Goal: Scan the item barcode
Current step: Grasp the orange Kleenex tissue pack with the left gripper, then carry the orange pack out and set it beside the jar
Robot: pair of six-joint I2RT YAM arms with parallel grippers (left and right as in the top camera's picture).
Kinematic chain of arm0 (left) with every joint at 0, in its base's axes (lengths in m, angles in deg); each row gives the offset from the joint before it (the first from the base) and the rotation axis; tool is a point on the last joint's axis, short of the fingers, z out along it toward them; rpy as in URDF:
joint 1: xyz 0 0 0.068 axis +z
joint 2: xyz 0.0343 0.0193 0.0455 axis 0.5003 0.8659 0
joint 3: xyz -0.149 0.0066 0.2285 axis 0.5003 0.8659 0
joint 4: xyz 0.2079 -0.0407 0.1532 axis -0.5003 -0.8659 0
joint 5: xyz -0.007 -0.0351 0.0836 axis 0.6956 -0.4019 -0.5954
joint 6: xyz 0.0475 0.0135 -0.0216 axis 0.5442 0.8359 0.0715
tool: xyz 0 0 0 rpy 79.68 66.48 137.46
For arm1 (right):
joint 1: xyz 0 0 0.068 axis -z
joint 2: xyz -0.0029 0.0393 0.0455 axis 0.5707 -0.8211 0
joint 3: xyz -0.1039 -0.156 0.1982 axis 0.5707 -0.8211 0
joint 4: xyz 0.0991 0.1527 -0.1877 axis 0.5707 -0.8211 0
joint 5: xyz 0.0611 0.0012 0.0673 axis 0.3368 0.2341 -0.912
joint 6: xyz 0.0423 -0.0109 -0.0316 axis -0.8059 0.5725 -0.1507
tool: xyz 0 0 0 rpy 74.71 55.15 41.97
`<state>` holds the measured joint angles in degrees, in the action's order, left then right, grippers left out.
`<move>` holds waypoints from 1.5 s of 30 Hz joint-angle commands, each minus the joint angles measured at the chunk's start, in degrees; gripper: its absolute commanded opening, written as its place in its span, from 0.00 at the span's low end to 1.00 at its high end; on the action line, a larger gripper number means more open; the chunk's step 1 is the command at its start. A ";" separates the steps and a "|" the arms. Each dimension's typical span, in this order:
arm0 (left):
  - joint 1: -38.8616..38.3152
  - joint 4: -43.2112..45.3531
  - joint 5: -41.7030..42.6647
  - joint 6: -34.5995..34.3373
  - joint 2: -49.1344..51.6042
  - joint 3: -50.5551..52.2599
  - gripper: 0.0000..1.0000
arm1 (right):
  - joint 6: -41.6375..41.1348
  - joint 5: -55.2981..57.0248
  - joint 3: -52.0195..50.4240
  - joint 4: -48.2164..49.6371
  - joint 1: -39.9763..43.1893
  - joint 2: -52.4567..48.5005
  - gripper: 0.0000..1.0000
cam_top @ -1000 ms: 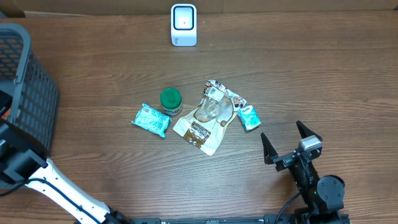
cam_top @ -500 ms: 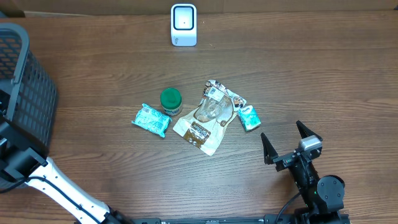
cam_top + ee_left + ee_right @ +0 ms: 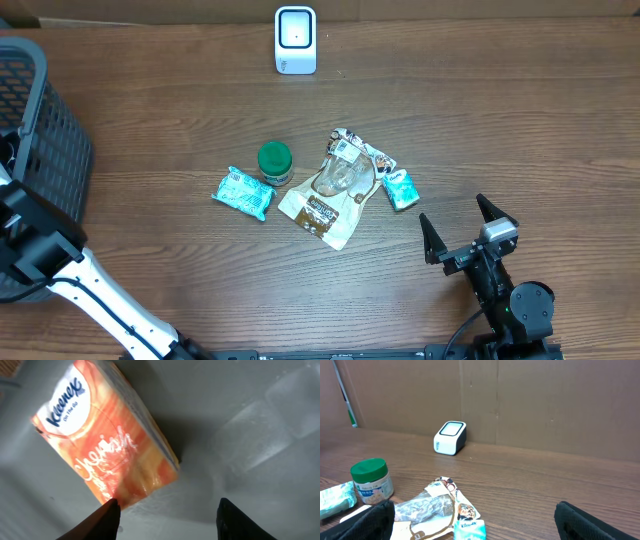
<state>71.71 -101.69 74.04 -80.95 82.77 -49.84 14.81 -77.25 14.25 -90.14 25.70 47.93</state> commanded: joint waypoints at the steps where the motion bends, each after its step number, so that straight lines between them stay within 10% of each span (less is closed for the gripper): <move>1: 0.15 0.39 -4.90 1.57 -0.39 -0.37 0.52 | -0.24 -0.28 -0.61 0.28 -0.20 0.57 1.00; 16: 0.28 7.87 -6.23 0.59 0.46 4.31 0.48 | -0.24 -0.28 -0.61 0.28 -0.20 0.57 1.00; 23: 0.33 10.45 -6.49 0.59 0.46 7.78 0.04 | -0.24 -0.28 -0.61 0.28 -0.20 0.57 1.00; 35: -0.48 -2.23 -4.63 -5.99 -1.22 -7.32 0.04 | -0.24 -0.28 -0.61 0.28 -0.20 0.57 1.00; 45: -1.20 -9.79 14.78 -9.75 -14.47 -19.45 0.04 | -0.24 -0.28 -0.61 0.28 -0.20 0.57 1.00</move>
<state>71.51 -111.31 78.46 -88.67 76.39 -66.63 14.83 -77.27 14.25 -90.14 25.70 47.93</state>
